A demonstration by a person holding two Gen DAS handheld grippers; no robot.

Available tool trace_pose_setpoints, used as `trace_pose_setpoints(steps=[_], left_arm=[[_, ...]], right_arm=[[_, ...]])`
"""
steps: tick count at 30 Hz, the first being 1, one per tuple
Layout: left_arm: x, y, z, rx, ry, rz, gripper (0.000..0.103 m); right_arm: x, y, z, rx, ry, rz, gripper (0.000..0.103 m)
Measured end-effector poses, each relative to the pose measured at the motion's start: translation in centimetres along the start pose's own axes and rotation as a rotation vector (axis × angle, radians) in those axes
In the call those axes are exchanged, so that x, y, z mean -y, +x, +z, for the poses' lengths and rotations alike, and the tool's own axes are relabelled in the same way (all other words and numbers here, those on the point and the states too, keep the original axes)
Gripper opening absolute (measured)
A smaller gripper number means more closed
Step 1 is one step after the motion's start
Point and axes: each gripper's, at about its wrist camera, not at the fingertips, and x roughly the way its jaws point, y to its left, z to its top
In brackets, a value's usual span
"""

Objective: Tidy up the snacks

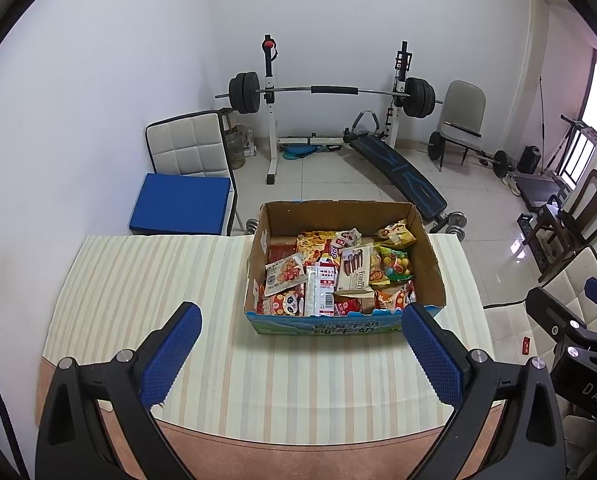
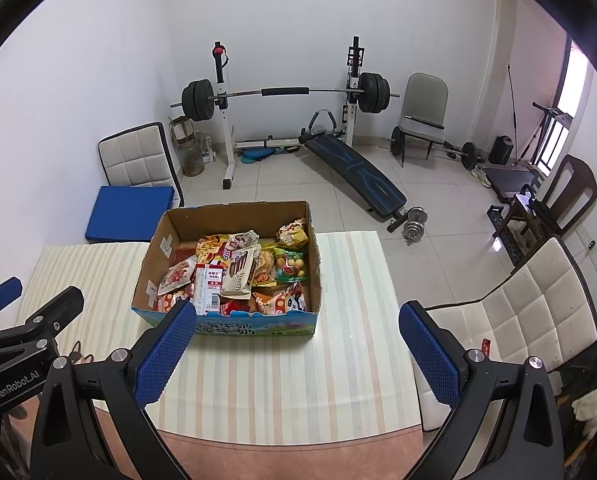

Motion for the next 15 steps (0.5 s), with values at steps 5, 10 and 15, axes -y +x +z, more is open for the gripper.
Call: trace_pose_setpoints(steps=[5,10,15], left_arm=[[0.00,0.05,-0.06,0.000,0.000,0.002,0.103],[0.05,-0.35,-0.06,0.000,0.009,-0.001,0.103],[0.02,-0.49,-0.10,0.001,0.012,-0.003,0.103]], right_arm=[[0.08,0.01,0.06,-0.001,-0.001,0.001,0.103],[0.02,-0.41,-0.15,-0.004,0.007,-0.001,0.103],[-0.04,-0.73,-0.27,-0.001,0.008,-0.004,0.103]])
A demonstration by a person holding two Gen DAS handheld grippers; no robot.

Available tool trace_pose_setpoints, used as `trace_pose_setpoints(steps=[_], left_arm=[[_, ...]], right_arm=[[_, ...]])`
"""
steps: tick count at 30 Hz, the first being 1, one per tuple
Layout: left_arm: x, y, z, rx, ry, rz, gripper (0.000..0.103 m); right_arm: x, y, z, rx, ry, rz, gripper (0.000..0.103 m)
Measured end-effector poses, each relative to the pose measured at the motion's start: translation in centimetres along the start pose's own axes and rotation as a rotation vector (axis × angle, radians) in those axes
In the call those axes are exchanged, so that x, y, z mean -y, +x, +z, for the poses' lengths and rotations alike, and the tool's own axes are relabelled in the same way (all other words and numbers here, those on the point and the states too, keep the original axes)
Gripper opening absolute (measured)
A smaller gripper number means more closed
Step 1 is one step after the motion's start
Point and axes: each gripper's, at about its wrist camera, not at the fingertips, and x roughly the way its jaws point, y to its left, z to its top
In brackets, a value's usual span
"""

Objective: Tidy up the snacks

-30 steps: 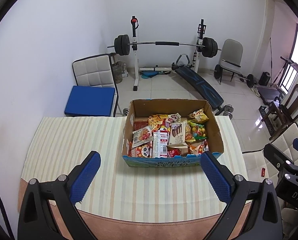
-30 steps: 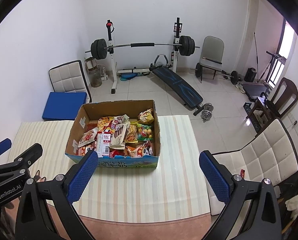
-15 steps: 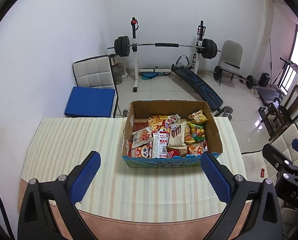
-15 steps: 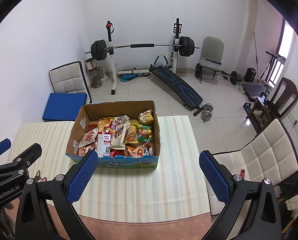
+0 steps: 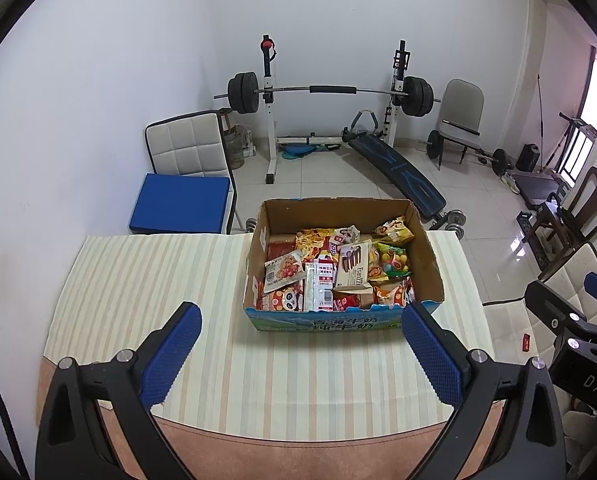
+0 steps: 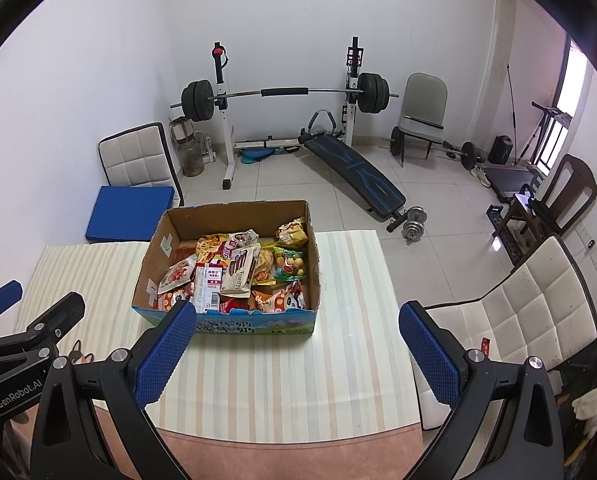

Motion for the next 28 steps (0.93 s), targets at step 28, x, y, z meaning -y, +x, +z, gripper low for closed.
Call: trace_pose_setpoints(steps=[28], left_arm=[[-0.5,-0.5,0.0,0.005,-0.012,0.000,0.103]], right_arm=[[0.7,-1.2,0.0,-0.001,0.018,-0.007,0.103]])
